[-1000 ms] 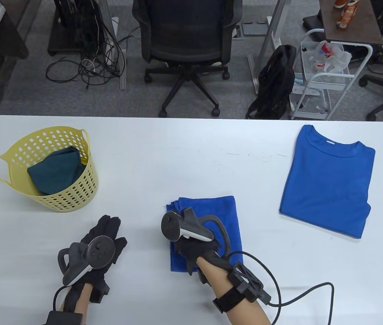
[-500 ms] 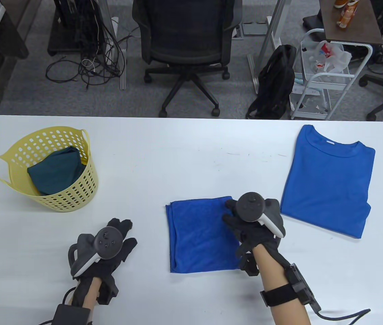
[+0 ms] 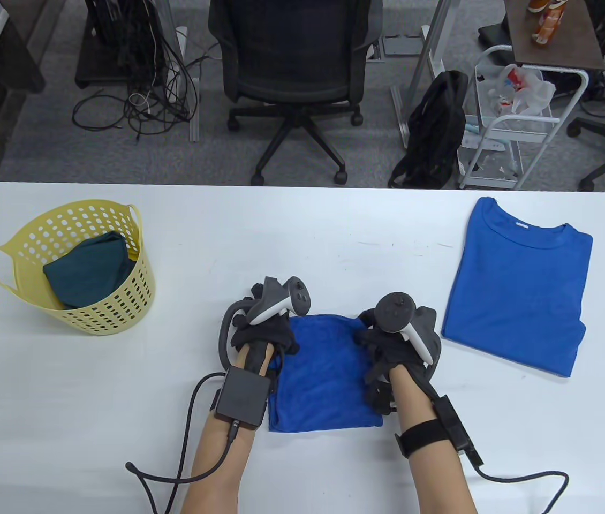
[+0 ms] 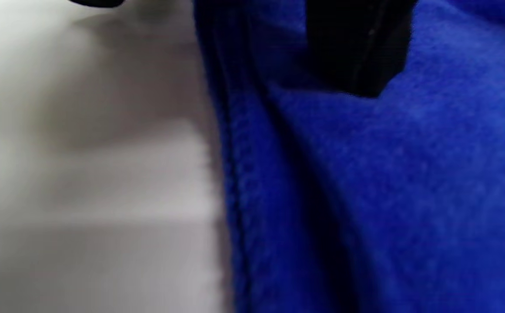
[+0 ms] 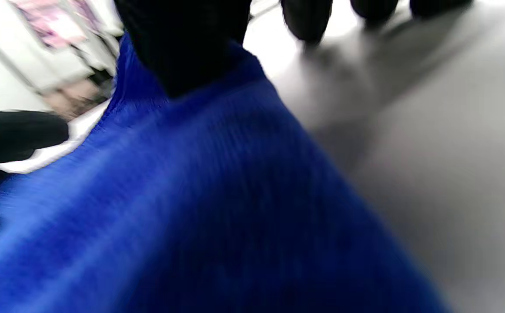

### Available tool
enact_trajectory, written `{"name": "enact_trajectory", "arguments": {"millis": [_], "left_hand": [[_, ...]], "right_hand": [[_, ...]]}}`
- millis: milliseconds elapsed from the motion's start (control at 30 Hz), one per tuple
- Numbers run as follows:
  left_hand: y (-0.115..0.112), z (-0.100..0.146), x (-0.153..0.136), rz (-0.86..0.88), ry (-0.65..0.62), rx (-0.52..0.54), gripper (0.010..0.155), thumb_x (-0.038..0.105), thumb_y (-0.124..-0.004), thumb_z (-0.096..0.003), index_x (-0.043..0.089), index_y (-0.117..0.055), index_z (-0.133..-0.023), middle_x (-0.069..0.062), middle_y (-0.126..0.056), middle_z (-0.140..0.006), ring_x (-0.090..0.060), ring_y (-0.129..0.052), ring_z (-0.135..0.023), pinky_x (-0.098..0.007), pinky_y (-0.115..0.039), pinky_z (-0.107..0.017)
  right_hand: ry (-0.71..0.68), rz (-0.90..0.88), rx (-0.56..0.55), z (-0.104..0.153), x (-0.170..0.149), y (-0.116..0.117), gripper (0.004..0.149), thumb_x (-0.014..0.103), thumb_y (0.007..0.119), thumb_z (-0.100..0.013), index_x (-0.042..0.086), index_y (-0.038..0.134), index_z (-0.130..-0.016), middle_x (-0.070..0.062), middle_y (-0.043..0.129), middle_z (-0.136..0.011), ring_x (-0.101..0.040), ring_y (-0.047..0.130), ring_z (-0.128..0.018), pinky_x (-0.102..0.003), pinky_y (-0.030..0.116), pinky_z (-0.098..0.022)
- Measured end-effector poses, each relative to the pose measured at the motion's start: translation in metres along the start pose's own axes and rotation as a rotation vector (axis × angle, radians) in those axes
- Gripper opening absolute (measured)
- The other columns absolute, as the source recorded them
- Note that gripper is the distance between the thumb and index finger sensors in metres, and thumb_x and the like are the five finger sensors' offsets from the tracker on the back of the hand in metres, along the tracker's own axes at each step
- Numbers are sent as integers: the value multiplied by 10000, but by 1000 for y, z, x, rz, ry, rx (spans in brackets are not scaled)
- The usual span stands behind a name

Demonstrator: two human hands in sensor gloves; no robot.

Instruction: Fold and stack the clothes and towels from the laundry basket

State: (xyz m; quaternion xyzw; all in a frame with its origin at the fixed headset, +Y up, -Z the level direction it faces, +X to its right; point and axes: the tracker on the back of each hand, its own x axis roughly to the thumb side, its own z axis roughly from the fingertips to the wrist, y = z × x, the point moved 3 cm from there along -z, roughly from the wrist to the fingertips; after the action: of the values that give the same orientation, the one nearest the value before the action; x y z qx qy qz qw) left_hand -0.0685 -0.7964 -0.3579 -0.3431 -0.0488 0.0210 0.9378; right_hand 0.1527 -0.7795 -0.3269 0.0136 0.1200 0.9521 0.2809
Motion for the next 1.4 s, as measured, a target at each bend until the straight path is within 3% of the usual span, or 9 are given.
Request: {"name": "enact_trajectory", "arguments": {"millis": [100, 233, 467, 567, 633, 700, 967, 1200, 1400], "left_hand": [[1, 4, 5, -107, -58, 18, 1129, 442, -883, -479, 204, -61, -1215, -432, 93, -1148, -716, -132, -1021, -796, -431, -721], [12, 36, 9, -94, -245, 204, 512, 471, -858, -502, 406, -735, -995, -338, -304, -1272, -673, -219, -1050, -775, -431, -712], [91, 82, 80, 267, -690, 87, 506, 480, -851, -538, 341, -778, -1019, -332, -384, -1288, -654, -295, -1097, -770, -454, -728], [132, 73, 115, 446, -558, 360, 787, 561, -673, -589, 297, -312, -1237, -294, -221, -1292, -572, -366, -1134, -715, -498, -760], [143, 68, 120, 508, -369, 513, 906, 563, -671, -574, 155, -208, -1238, -346, -202, -1256, -575, -433, -1112, -697, -534, -750], [138, 74, 116, 324, -377, 555, 928, 572, -671, -570, 124, -201, -1232, -357, -222, -1249, -572, -461, -1104, -687, -561, -742], [66, 152, 10, -112, -310, 680, 784, 570, -697, -563, 212, -463, -1221, -294, -418, -1271, -546, -553, -1105, -674, -606, -737], [82, 237, -156, -42, 159, 990, 777, 550, -706, -579, 215, -445, -1231, -233, -559, -1255, -465, -729, -1060, -624, -682, -729], [113, 195, -260, 238, 338, 777, 724, 522, -681, -599, 259, -430, -1225, -247, -564, -1240, -439, -758, -1037, -607, -702, -719]], "right_hand": [[-289, -231, 35, 25, 6, -19, 401, 171, 808, -527, 179, 704, -914, -354, 619, -1089, -627, 647, -931, -771, 586, -620], [-449, -282, 96, 69, 6, -43, 413, 157, 731, -574, 172, 608, -968, -232, 783, -1001, -433, 899, -808, -677, 727, -609], [-159, -351, -292, 114, -45, -157, 464, 154, 692, -611, 50, 536, -1035, -236, 815, -875, -317, 938, -582, -575, 778, -535], [97, -226, -531, 107, -68, -210, 514, 142, 675, -627, -3, 464, -1072, -267, 747, -920, -375, 890, -665, -623, 717, -579], [262, -21, -558, 91, -86, -230, 760, 229, 662, -648, -82, 170, -1137, -435, 293, -1108, -662, 473, -947, -771, 482, -645], [378, 48, -449, 87, -95, -225, 803, 251, 635, -665, -25, 47, -1138, -440, 19, -1098, -722, 221, -943, -820, 344, -641], [-108, 20, -148, 96, -37, -109, 708, 265, 663, -662, -39, 283, -1177, -446, 252, -1132, -706, 391, -947, -789, 464, -638], [-289, 146, 69, 115, 14, -33, 686, 253, 673, -662, -40, 327, -1177, -446, 270, -1138, -699, 419, -950, -782, 488, -639], [-282, 177, 106, 115, 23, -5, 692, 261, 669, -663, -38, 317, -1178, -445, 270, -1136, -696, 424, -950, -779, 492, -639]]}}
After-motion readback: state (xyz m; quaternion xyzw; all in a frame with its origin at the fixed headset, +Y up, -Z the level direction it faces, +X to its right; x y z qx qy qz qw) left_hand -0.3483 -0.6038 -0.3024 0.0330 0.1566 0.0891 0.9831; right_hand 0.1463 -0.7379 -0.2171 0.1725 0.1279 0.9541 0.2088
